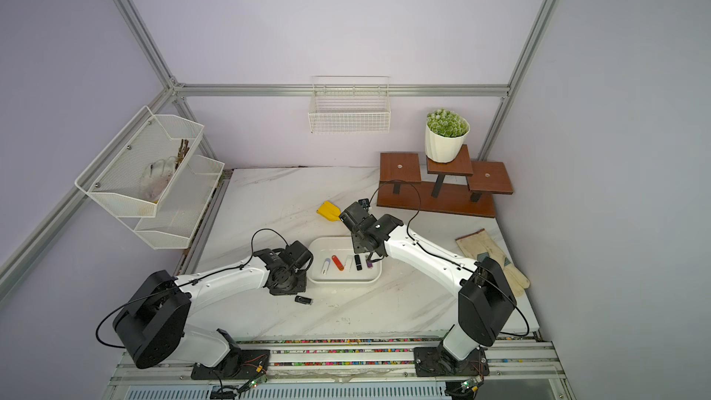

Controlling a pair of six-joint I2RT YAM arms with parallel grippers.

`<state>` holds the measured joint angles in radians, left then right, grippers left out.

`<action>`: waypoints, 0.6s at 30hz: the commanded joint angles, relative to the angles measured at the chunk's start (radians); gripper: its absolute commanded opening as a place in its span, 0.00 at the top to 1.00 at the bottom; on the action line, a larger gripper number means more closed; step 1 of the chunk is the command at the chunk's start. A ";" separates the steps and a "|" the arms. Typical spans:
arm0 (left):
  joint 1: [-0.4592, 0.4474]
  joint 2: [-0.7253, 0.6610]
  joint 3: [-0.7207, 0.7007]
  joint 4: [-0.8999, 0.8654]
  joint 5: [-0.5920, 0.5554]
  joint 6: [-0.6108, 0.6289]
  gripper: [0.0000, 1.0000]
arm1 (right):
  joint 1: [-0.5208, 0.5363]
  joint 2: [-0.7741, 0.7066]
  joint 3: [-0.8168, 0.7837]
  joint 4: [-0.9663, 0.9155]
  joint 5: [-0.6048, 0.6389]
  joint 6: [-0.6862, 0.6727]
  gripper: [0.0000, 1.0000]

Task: Put the usb flash drive into the storage box
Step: Pick up the USB flash from the center of the board.

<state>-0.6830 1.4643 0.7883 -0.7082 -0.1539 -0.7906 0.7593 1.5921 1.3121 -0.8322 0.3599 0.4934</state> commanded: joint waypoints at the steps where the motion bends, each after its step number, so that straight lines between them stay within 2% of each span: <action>1: 0.001 0.025 0.010 0.047 0.012 0.009 1.00 | 0.000 -0.027 -0.002 -0.024 0.016 0.014 0.60; 13: 0.002 -0.042 -0.081 0.080 0.059 -0.031 1.00 | 0.001 -0.011 -0.012 -0.028 -0.007 0.014 0.61; 18: -0.001 -0.125 -0.121 0.088 0.100 -0.053 1.00 | -0.002 -0.040 -0.027 -0.030 0.001 0.014 0.61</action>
<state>-0.6823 1.3853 0.6811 -0.6266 -0.0933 -0.8196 0.7589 1.5875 1.2968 -0.8410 0.3538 0.4957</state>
